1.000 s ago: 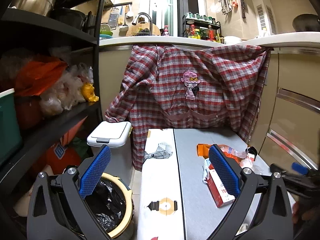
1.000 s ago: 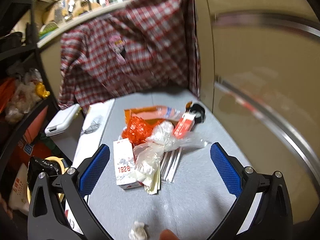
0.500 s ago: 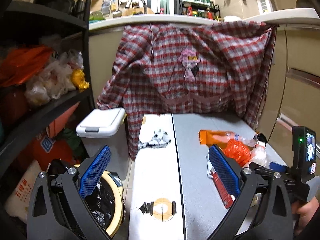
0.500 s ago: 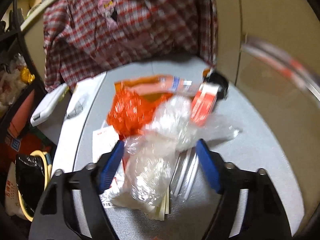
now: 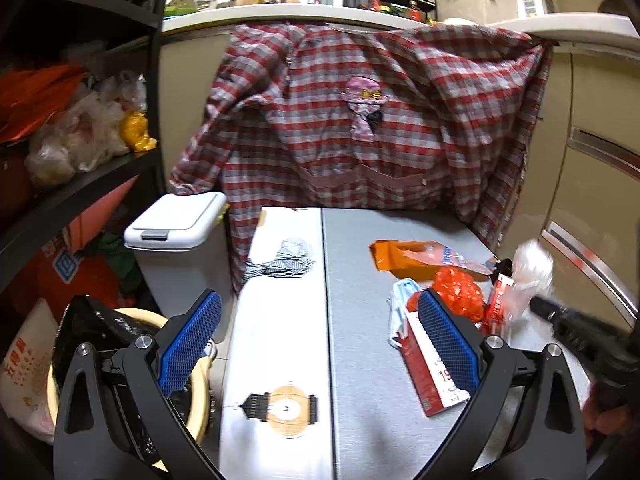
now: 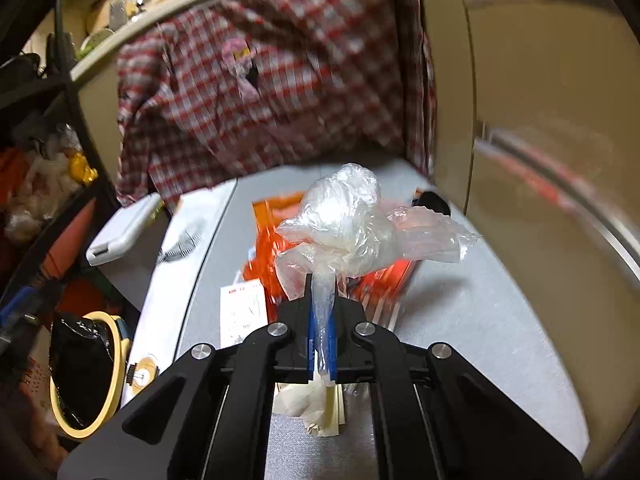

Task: Collect trash
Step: 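Grasp the clear plastic bag with the right gripper and lift it, then grasp the white milk carton with the left gripper while the right holds the bag, then carry carton and bag to the bin and open both grippers over it, then move the right gripper back to the table toward the white tissue ball, then grasp the tissue ball with the right gripper while the left grasps a paper wrapper, then carry tissue and wrapper to the bin and release both into it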

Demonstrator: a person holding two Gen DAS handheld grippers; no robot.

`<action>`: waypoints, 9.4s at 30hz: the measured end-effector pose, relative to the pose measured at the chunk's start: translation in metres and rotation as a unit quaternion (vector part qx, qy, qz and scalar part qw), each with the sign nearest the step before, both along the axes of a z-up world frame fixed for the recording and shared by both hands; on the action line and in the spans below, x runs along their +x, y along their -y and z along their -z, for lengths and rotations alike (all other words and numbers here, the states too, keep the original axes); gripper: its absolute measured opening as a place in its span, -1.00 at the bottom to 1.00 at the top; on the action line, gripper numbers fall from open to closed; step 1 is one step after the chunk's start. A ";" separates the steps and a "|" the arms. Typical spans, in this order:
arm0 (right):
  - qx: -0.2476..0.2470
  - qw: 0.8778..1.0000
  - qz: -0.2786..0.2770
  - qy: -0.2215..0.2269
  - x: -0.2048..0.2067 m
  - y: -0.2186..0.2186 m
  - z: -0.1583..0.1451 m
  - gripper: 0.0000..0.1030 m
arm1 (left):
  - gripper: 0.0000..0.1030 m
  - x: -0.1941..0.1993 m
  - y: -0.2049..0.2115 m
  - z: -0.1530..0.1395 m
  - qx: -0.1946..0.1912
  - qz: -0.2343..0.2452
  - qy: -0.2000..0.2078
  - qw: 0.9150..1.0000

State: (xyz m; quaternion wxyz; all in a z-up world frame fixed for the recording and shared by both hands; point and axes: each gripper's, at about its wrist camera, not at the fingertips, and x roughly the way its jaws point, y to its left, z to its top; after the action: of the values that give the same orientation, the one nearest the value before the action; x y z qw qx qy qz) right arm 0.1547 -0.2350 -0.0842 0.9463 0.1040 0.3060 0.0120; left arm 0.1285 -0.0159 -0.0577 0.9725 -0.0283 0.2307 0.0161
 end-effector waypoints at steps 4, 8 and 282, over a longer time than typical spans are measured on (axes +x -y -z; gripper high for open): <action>-0.018 1.000 0.016 0.009 -0.013 0.016 -0.023 -0.91 | 0.85 0.005 0.020 0.009 0.001 0.022 -0.009 1.000; -0.032 0.999 0.036 0.015 -0.024 0.036 -0.032 -0.91 | 0.85 0.015 0.045 0.025 0.007 0.049 -0.024 0.999; -0.062 0.945 -0.322 -0.006 -0.022 -0.355 -0.012 -0.73 | -0.95 -0.048 -0.251 0.007 -0.029 -0.112 -0.134 0.984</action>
State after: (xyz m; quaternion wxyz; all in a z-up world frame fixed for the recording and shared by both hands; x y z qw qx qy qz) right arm 0.1332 0.1204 -0.0725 0.8947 -0.0584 0.3292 0.2962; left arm 0.0802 0.2353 -0.0645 0.9236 -0.0795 0.3548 0.1217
